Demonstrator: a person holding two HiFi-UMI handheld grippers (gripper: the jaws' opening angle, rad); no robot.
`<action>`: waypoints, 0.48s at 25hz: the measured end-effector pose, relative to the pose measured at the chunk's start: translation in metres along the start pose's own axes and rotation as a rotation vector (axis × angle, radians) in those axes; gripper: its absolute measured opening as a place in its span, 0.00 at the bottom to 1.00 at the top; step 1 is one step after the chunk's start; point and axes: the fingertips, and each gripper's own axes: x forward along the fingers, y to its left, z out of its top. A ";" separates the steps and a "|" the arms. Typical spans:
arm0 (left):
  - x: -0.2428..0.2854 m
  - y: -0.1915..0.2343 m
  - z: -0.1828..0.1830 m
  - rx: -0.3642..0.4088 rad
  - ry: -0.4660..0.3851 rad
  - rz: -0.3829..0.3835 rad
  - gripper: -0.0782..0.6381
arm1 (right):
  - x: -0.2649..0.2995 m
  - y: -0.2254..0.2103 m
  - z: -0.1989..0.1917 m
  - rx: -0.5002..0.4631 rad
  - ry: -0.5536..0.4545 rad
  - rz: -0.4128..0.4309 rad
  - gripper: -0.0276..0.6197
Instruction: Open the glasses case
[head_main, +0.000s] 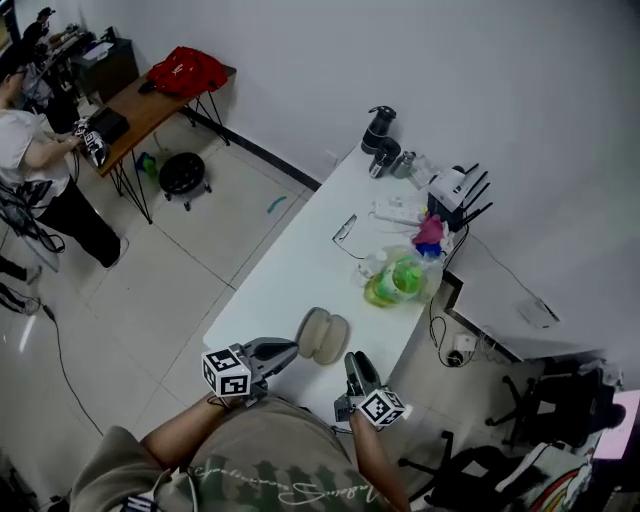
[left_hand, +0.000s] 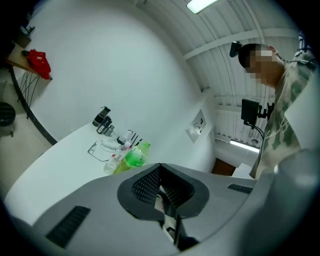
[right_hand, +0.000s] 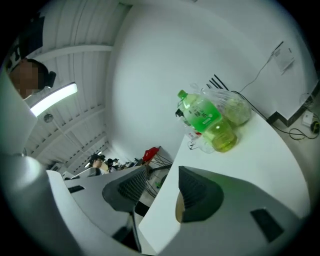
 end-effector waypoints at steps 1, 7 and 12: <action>0.005 -0.001 0.000 0.001 0.008 -0.019 0.12 | 0.000 0.012 0.001 -0.024 0.007 0.029 0.36; 0.010 -0.006 0.002 0.039 0.066 -0.118 0.12 | 0.006 0.071 0.005 -0.229 -0.004 0.094 0.06; -0.001 -0.001 -0.004 0.039 0.113 -0.161 0.12 | 0.005 0.103 -0.012 -0.330 0.023 0.087 0.06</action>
